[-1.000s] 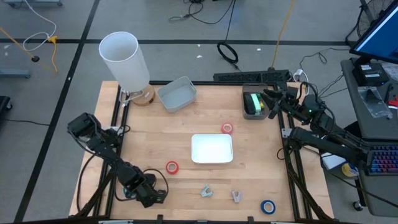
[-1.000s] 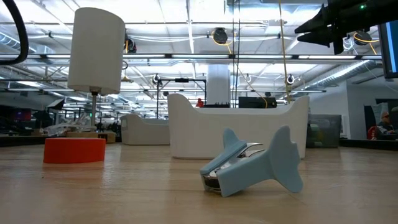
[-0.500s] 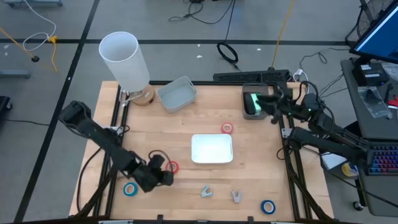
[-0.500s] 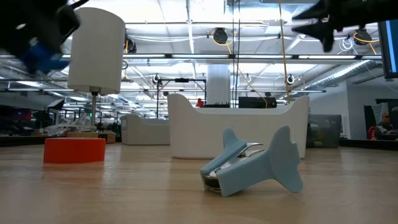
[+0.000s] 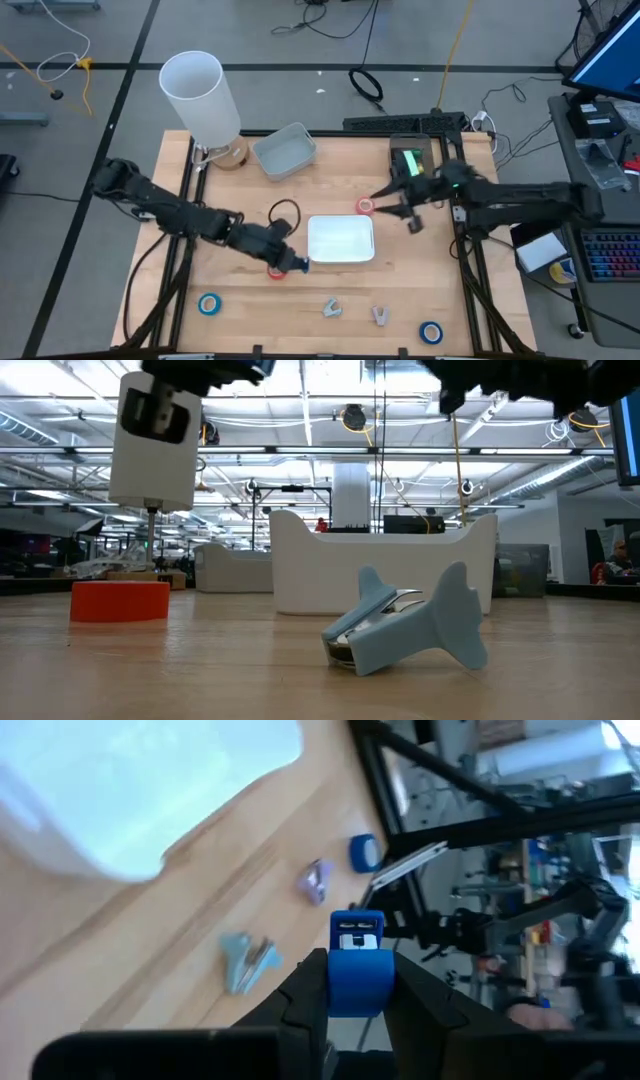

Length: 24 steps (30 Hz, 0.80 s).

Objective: Pick and place Stapler, Stapler remover, tape
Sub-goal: Put the blue stapler into the black bin

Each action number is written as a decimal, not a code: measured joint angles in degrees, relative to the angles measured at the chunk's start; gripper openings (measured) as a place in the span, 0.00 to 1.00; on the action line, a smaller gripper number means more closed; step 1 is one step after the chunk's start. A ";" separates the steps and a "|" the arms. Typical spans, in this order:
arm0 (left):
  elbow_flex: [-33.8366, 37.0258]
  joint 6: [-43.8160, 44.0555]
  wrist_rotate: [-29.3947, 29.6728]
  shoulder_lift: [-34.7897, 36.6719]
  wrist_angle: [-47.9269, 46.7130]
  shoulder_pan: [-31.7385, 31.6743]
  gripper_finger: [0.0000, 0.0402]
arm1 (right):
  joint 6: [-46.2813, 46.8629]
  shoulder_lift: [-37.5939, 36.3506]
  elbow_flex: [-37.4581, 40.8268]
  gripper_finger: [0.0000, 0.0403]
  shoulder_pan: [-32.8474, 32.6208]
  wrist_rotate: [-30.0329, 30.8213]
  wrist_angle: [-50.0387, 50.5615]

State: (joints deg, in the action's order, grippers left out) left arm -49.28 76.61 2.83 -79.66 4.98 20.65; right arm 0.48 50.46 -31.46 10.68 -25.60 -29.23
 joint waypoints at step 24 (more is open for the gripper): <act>0.00 -10.74 -24.88 0.07 1.83 -15.98 0.20 | -27.26 33.54 -30.85 0.35 -9.03 3.02 25.24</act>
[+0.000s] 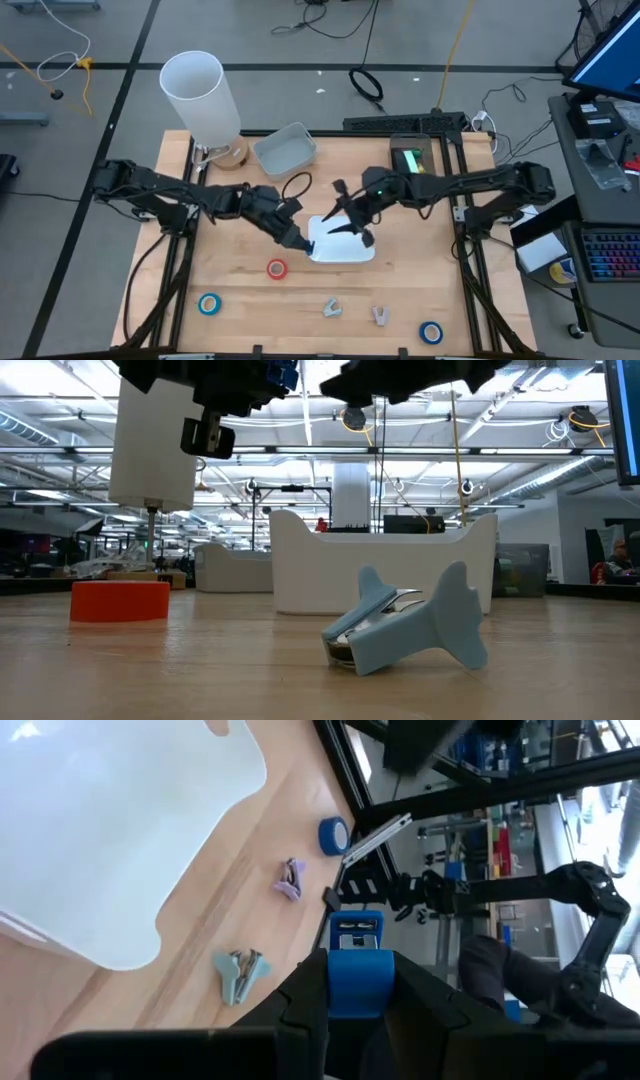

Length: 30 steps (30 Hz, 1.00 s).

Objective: Pick and place Stapler, Stapler remover, tape
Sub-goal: Put the blue stapler into the black bin

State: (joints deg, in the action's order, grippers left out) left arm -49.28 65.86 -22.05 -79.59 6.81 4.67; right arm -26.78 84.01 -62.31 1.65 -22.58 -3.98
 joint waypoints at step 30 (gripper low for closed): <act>0.02 -3.19 -3.82 0.07 0.82 0.79 0.20 | -6.92 12.77 -14.18 0.50 -5.35 -0.29 3.19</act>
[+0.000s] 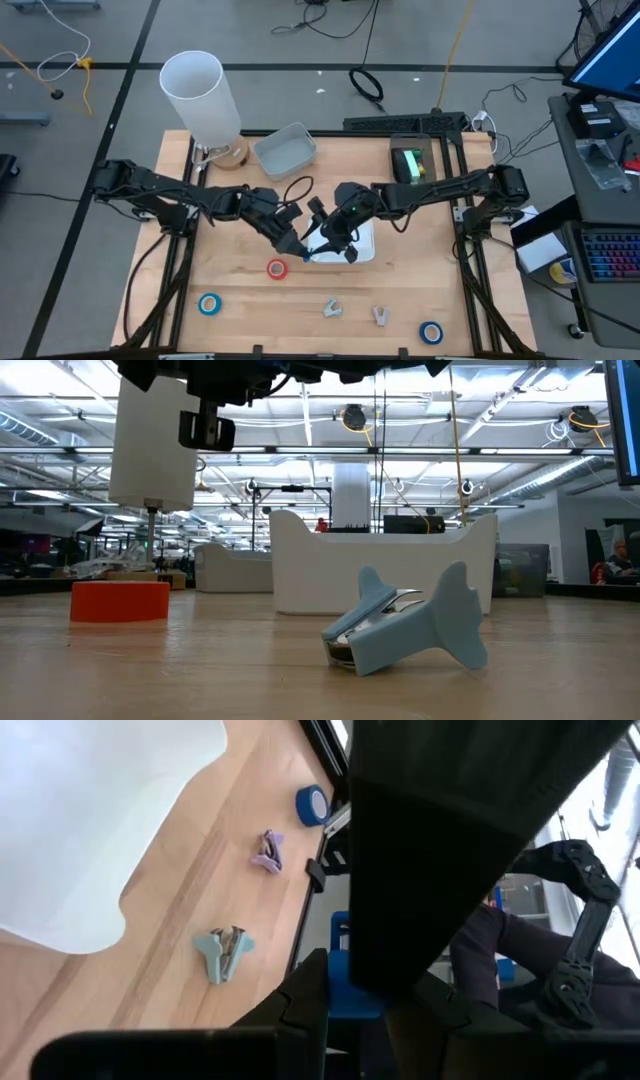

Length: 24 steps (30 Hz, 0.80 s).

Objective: Pick and place Stapler, Stapler remover, tape
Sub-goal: Put the blue stapler into the black bin

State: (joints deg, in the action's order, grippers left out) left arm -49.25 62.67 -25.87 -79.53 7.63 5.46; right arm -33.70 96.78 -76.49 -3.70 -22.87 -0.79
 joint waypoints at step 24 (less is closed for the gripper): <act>0.13 0.61 1.17 -0.15 -0.27 -0.25 0.20 | 2.55 3.49 0.01 0.47 -0.50 -5.82 -3.07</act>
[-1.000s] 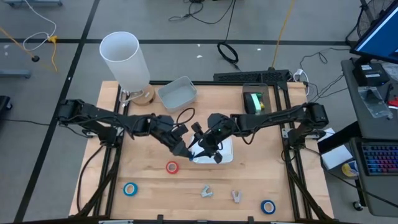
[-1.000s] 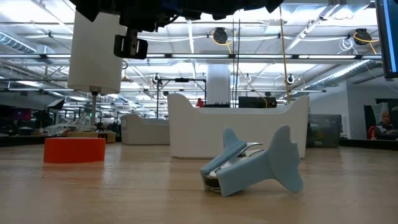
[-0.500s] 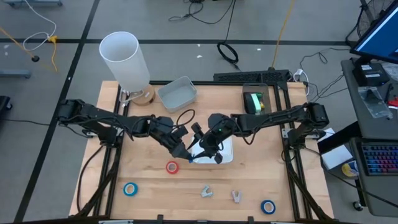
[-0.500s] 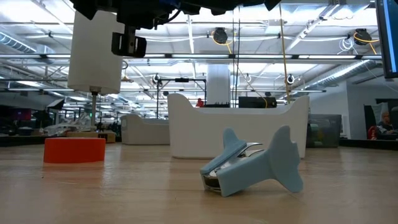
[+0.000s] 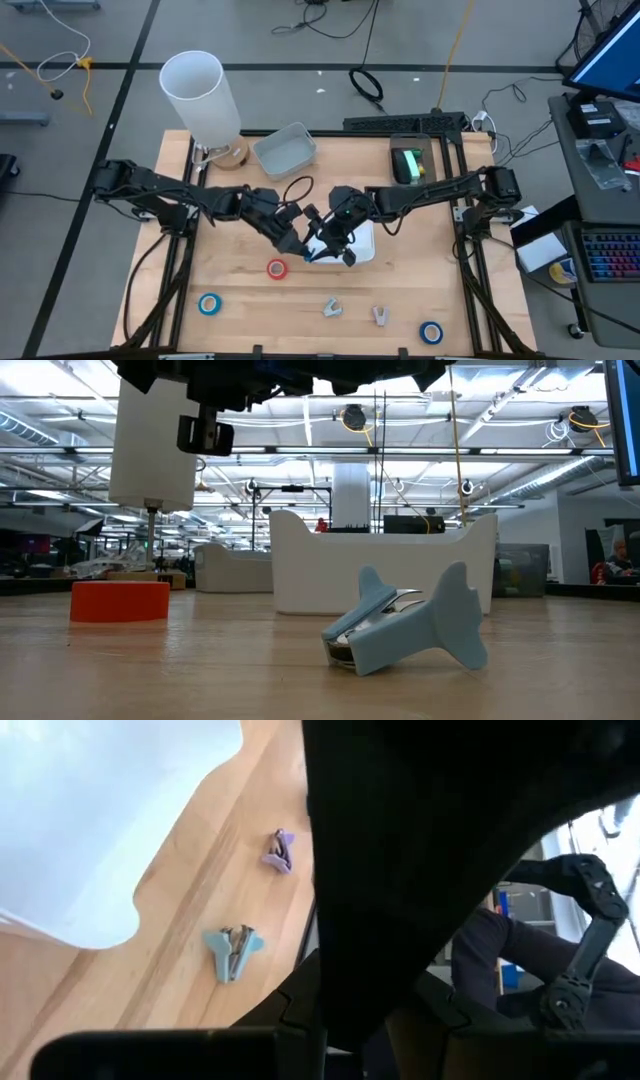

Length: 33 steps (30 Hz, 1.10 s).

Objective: Pick and place Stapler, Stapler remover, tape
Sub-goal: Put the blue stapler into the black bin

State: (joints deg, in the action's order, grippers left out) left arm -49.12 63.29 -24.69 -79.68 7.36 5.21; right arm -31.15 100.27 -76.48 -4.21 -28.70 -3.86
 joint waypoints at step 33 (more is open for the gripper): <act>-0.15 -2.04 -0.74 0.13 -1.32 0.00 0.22 | -1.17 -0.02 0.08 0.14 -0.07 1.85 -0.79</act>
State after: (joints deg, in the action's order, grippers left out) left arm -49.28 61.25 -25.44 -79.55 6.04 5.21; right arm -32.32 100.25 -76.40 -4.28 -26.84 -4.65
